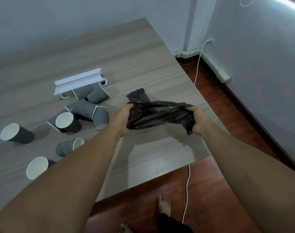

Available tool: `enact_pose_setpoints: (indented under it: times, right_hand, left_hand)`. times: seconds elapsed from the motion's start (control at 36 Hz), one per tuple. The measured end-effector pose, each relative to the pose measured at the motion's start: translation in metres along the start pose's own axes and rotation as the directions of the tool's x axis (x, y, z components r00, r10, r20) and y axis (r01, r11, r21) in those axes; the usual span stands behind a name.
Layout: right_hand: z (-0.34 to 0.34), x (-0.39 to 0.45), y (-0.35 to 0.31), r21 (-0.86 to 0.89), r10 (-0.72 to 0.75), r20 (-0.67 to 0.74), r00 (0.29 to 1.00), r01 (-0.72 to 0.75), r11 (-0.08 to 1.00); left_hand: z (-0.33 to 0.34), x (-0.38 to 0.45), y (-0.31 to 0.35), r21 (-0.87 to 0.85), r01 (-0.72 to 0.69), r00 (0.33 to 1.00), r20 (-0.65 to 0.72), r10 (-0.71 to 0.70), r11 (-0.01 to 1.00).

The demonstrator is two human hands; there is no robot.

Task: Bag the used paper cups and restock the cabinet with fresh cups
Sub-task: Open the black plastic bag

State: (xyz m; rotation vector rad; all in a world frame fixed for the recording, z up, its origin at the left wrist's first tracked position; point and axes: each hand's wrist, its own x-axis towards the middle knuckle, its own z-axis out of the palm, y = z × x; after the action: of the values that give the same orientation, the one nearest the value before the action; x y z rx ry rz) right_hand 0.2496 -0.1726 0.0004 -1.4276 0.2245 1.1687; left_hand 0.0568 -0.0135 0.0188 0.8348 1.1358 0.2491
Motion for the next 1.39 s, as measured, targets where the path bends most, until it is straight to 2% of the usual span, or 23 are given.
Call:
enact_pose_setpoints:
  times: [0.03,0.08,0.11,0.17,0.22,0.28,0.36,0.5,0.58,0.64,0.72,0.81,0.86,0.92,1.0,1.06,1.08,1.14,1.19,1.22,1.31,1.36,1.39]
  right_hand:
    - [-0.002,-0.001,-0.004,0.045,-0.021,0.03,0.999,0.02,0.999]
    - [-0.007,0.0,-0.012,0.099,-0.059,0.046,0.997,0.054,0.994]
    - [-0.009,0.001,-0.015,0.104,-0.069,0.048,0.996,0.064,0.992]
    - [-0.01,0.002,-0.019,0.104,-0.078,0.048,0.996,0.073,0.992]
    - [-0.011,0.005,-0.021,0.077,-0.078,0.038,0.996,0.075,0.994]
    - [-0.013,0.008,-0.019,0.034,-0.072,0.048,0.996,0.071,0.997]
    - [-0.02,0.014,-0.008,-0.116,-0.024,0.058,0.998,0.03,0.993]
    - [-0.039,0.022,0.024,-0.446,-0.066,-0.069,0.995,0.028,0.895]
    - [-0.044,0.029,0.035,-0.539,-0.167,-0.144,0.975,0.065,0.84]
    - [-0.042,0.03,0.034,-0.489,-0.182,-0.182,0.966,0.071,0.869]
    - [-0.032,0.026,0.023,-0.119,-0.077,-0.165,0.983,0.058,0.991]
    - [-0.025,0.027,0.005,0.216,0.002,-0.04,0.999,0.007,0.976]
    - [-0.027,0.029,-0.004,0.251,-0.006,0.065,0.998,-0.01,0.968]
    - [-0.028,0.026,-0.009,0.229,-0.044,0.153,0.987,0.008,0.973]
    - [-0.034,0.018,-0.009,0.105,-0.078,0.218,0.973,0.056,0.993]
    - [-0.039,0.011,-0.005,-0.136,-0.071,0.335,0.94,0.122,0.983]
    - [-0.04,0.007,-0.002,-0.317,-0.051,0.365,0.93,0.176,0.932]
    - [-0.042,0.003,0.008,-0.66,-0.041,0.321,0.946,0.254,0.707]
    - [-0.04,0.003,0.019,-0.794,-0.122,0.198,0.973,0.232,0.562]
    - [-0.038,0.003,0.024,-0.775,-0.171,0.125,0.977,0.204,0.599]
    - [-0.031,0.014,0.031,-0.382,-0.139,-0.1,0.985,0.091,0.92]
    - [-0.024,0.018,0.027,-0.08,-0.022,-0.102,0.994,0.014,0.997]
    - [-0.021,0.018,0.023,0.021,0.025,-0.088,0.996,-0.023,1.0]
  left_hand:
    - [-0.001,-0.008,0.003,0.253,-0.047,0.999,0.024,0.043,0.966]
    - [-0.008,-0.016,0.005,0.687,-0.163,0.987,0.11,0.12,0.709]
    - [-0.013,-0.017,0.005,0.781,-0.198,0.98,0.154,0.124,0.592]
    - [-0.021,-0.013,0.002,0.836,-0.202,0.978,0.149,0.144,0.51]
    - [-0.023,-0.011,-0.001,0.821,-0.164,0.974,0.046,0.223,0.547]
    - [-0.022,-0.009,-0.002,0.717,-0.102,0.963,-0.102,0.249,0.69]
    - [-0.022,-0.004,-0.003,0.426,0.018,0.967,-0.236,0.092,0.904]
    - [-0.018,-0.011,0.005,-0.046,0.013,1.0,-0.02,-0.014,0.999]
    - [-0.015,-0.019,0.009,-0.166,0.013,0.99,0.139,0.011,0.986]
    - [-0.016,-0.023,0.009,-0.125,0.03,0.971,0.237,0.0,0.992]
    - [-0.018,-0.031,0.007,0.038,0.092,0.939,0.329,-0.099,0.995]
    - [-0.027,-0.034,0.001,0.294,0.157,0.932,0.271,-0.24,0.943]
    - [-0.033,-0.033,-0.007,0.377,0.187,0.943,0.19,-0.273,0.907]
    - [-0.038,-0.028,-0.012,0.331,0.194,0.966,0.099,-0.238,0.923]
    - [-0.045,-0.017,-0.012,0.078,0.127,0.992,-0.037,-0.124,0.989]
    - [-0.047,-0.013,-0.007,-0.122,0.053,0.996,-0.063,-0.061,0.991]
    - [-0.046,-0.012,-0.004,-0.21,0.019,0.998,-0.051,-0.03,0.978]
    - [-0.043,-0.012,0.002,-0.376,-0.032,0.999,-0.015,0.029,0.926]
    - [-0.038,-0.014,0.007,-0.492,-0.067,0.998,-0.014,0.069,0.868]
    - [-0.035,-0.016,0.01,-0.503,-0.064,0.997,-0.005,0.071,0.862]
    - [-0.028,-0.025,0.01,-0.308,-0.001,0.989,0.142,0.048,0.952]
    - [-0.033,-0.031,0.008,0.104,-0.037,0.976,0.217,0.014,0.994]
    - [-0.038,-0.032,0.005,0.355,-0.077,0.972,0.235,-0.01,0.932]
